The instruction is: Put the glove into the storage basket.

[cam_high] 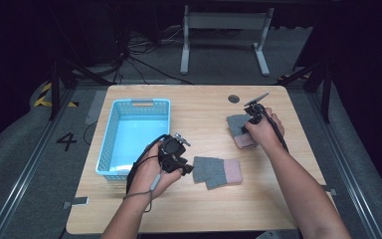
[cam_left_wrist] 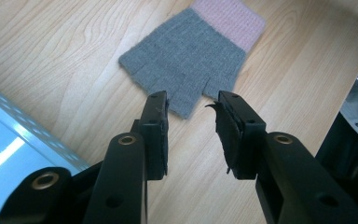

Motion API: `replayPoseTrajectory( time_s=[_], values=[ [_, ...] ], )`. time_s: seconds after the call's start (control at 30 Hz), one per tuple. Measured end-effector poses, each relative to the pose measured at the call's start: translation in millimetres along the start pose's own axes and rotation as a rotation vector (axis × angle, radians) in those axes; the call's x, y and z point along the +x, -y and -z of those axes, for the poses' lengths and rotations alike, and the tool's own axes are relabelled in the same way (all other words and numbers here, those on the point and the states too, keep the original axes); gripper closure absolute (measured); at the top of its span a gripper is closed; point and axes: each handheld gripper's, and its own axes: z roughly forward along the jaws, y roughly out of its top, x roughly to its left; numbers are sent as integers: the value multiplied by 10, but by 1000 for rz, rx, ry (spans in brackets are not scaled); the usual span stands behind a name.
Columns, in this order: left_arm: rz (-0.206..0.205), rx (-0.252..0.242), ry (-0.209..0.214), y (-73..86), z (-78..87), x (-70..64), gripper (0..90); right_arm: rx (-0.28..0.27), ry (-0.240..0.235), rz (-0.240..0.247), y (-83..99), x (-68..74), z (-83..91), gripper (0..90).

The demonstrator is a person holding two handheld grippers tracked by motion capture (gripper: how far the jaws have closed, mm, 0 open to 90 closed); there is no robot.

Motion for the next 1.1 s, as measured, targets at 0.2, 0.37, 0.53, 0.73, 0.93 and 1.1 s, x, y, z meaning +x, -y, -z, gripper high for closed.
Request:
replayPoseTrajectory(
  time_s=[0.2, 0.37, 0.53, 0.73, 0.93, 1.1],
  values=[
    [-6, -5, 1, -15, 9, 1, 645, -26, -14, 17, 7, 20, 148, 859],
    [-9, -2, 1, -25, 11, -7, 645, -57, -30, 42, 12, 44, 344, 858],
    [-5, -6, 3, -28, 4, -12, 644, -79, -49, 87, 24, 87, 531, 856],
    [-5, -6, 3, -25, 15, -8, 641, -98, -89, 144, 57, 197, 718, 856],
    [-6, -10, 2, -21, 19, -10, 641, -110, -108, 200, 98, 318, 875, 855],
    [-6, -10, 5, -18, 39, -5, 640, -104, -137, 241, 152, 401, 956, 854]
  ],
)
